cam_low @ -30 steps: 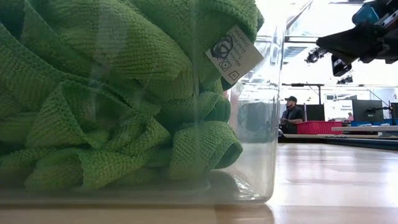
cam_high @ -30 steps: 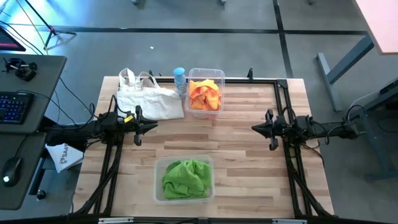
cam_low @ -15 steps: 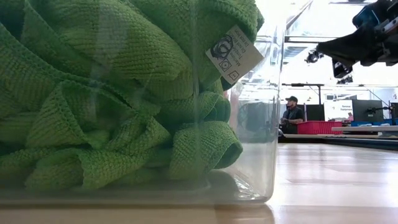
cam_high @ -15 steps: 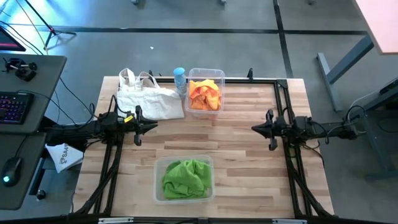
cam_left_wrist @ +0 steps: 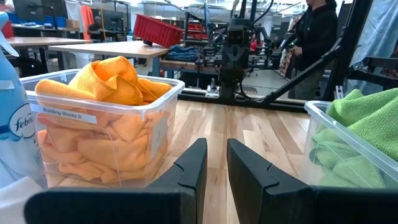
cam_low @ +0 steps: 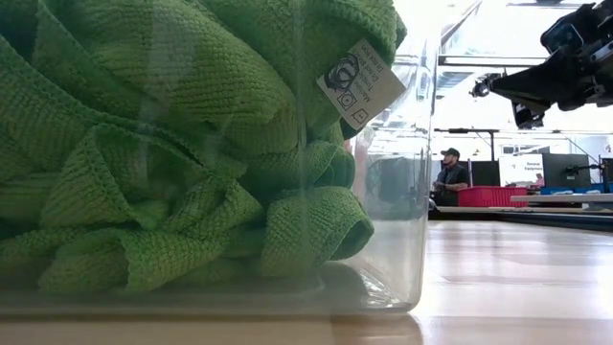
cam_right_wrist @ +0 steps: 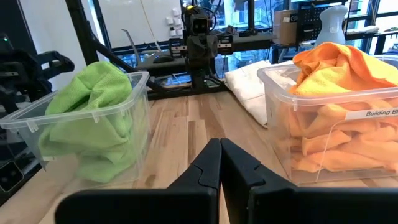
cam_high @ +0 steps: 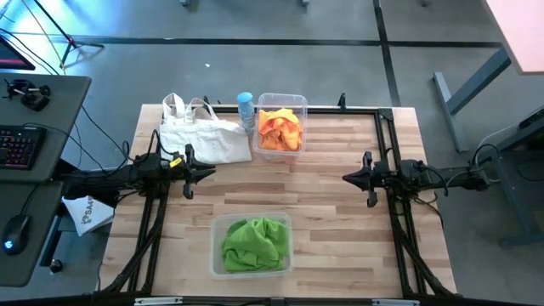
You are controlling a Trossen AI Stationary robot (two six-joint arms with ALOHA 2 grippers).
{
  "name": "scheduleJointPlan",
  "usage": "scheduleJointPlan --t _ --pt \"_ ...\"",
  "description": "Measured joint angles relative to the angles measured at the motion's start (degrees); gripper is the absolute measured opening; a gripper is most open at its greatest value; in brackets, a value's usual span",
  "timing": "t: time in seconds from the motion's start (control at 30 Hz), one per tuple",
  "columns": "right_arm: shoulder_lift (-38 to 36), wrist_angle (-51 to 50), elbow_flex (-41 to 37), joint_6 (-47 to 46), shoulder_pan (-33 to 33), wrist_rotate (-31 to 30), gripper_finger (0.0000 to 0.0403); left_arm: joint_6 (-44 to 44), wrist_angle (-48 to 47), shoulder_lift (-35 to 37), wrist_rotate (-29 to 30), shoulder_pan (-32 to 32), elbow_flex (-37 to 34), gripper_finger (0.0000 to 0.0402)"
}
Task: Sort microfiber towel by color & place in baskets
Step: Return to Home Position
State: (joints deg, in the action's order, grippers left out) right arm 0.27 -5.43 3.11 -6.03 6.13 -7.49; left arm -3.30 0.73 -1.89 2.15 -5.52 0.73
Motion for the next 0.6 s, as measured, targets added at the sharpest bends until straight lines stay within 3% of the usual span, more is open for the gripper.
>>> scheduleJointPlan --t 0.6 --pt "0.02 -0.02 0.01 1.98 -0.01 -0.02 0.0 0.0 0.0 0.0 0.0 0.0 0.0 0.0048"
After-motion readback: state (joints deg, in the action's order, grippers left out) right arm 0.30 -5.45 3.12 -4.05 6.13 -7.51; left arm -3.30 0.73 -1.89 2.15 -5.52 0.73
